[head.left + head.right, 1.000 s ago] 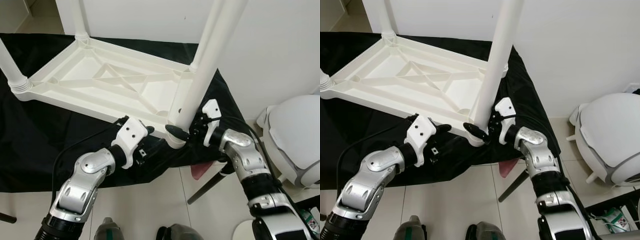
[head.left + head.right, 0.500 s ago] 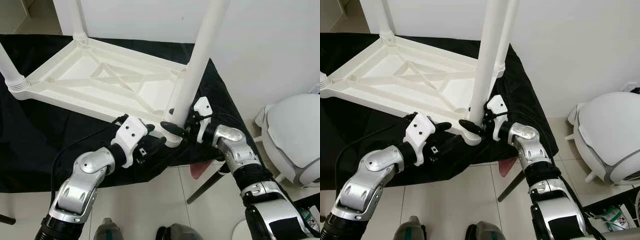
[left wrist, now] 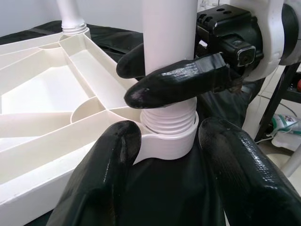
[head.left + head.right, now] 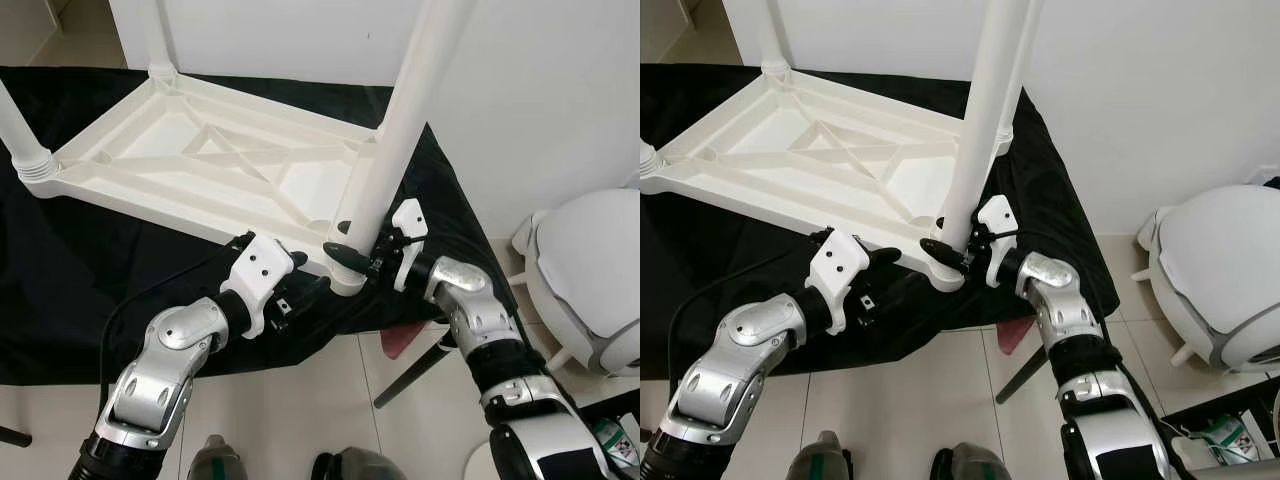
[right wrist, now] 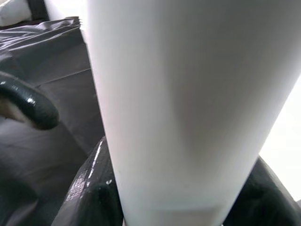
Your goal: Building children table
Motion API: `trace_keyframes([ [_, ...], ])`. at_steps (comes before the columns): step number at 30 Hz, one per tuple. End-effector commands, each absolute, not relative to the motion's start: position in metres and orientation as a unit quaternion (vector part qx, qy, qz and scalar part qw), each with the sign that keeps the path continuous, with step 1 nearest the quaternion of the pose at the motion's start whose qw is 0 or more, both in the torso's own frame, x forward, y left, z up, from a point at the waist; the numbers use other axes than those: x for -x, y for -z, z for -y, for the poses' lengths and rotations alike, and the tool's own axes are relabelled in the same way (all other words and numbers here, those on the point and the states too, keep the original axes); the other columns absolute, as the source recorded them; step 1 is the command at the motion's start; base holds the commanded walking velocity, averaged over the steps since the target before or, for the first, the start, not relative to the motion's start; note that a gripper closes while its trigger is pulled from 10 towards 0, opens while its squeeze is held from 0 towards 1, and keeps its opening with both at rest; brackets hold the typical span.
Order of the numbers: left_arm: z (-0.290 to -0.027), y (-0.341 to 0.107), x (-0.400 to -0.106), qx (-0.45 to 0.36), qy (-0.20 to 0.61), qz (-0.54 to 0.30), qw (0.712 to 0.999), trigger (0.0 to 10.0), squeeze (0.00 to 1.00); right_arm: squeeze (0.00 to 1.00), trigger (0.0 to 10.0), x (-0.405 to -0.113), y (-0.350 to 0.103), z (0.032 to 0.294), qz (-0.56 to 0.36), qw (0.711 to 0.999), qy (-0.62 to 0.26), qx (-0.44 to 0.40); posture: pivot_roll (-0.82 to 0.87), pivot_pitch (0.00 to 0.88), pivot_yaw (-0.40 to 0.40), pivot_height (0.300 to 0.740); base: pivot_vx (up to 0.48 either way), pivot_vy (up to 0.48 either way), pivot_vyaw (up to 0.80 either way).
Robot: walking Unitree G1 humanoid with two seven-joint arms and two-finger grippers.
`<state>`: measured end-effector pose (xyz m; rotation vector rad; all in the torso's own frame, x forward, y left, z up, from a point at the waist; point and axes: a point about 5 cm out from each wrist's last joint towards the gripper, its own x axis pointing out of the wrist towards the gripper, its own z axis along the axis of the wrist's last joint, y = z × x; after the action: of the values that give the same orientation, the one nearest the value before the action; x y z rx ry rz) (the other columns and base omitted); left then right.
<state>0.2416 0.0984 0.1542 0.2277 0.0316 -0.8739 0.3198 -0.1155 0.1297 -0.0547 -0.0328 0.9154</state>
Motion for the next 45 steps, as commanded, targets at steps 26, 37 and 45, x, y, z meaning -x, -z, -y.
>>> trace_keyframes([
  [26, -0.093, -0.156, -0.244, -0.106, 0.408, -0.012, 0.907, 10.0, 0.0, 1.0, 10.0, -0.305, -0.146, 0.099, -0.002, 0.987, -0.144, -0.066, 0.04, 0.028, -0.084, 0.74, 0.0, 0.0, 0.0],
  [37, -0.093, -0.156, -0.245, -0.104, 0.403, -0.011, 0.909, 10.0, 0.0, 0.27, 10.0, -0.315, -0.154, 0.126, 0.02, 0.966, -0.259, -0.006, 0.04, 0.026, -0.093, 0.74, 0.0, 0.0, 0.0],
  [45, -0.093, -0.157, -0.248, -0.105, 0.403, -0.008, 0.909, 10.0, 0.0, 0.0, 10.0, -0.32, -0.153, 0.129, 0.014, 0.897, -0.433, 0.081, 0.04, 0.017, -0.089, 0.74, 0.0, 0.0, 0.0],
])
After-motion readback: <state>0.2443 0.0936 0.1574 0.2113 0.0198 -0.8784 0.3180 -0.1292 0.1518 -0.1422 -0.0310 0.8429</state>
